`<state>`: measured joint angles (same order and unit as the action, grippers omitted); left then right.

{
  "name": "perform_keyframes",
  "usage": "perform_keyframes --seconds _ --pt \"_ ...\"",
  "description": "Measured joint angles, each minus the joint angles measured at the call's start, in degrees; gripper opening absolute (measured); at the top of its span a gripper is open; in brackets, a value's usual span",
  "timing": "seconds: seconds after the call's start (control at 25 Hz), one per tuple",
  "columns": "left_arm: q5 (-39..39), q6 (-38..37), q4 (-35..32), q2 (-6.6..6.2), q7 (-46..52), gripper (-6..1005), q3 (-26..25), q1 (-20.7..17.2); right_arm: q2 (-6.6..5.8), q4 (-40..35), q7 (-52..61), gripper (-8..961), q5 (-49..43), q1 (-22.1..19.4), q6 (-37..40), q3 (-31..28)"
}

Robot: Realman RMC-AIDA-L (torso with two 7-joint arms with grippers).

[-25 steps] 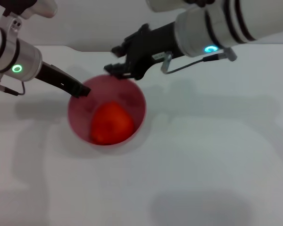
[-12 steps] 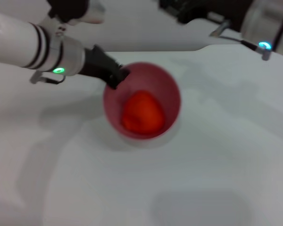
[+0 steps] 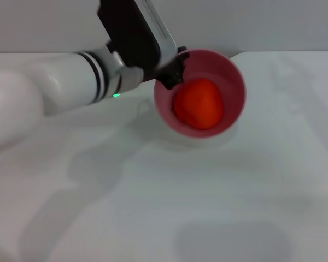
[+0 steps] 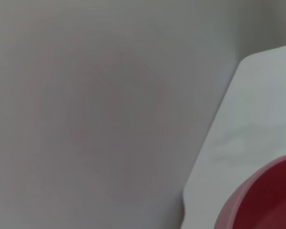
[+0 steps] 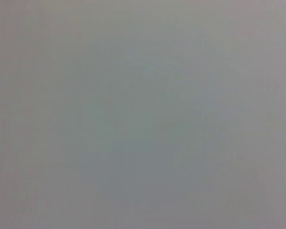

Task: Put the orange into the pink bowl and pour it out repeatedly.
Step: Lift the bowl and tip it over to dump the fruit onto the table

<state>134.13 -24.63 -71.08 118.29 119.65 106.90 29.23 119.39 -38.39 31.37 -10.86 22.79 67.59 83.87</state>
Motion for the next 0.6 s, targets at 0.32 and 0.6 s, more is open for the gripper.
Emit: perform_keyframes --seconds 0.32,0.6 --pt "12.59 16.64 -3.92 0.17 -0.06 40 7.23 -9.55 -0.02 7.48 -3.86 419 10.49 0.17 10.63 -0.32" --pt "15.63 37.91 -2.76 0.26 -7.04 40 14.58 -17.37 -0.03 7.35 -4.05 418 10.67 0.63 11.88 -0.15"
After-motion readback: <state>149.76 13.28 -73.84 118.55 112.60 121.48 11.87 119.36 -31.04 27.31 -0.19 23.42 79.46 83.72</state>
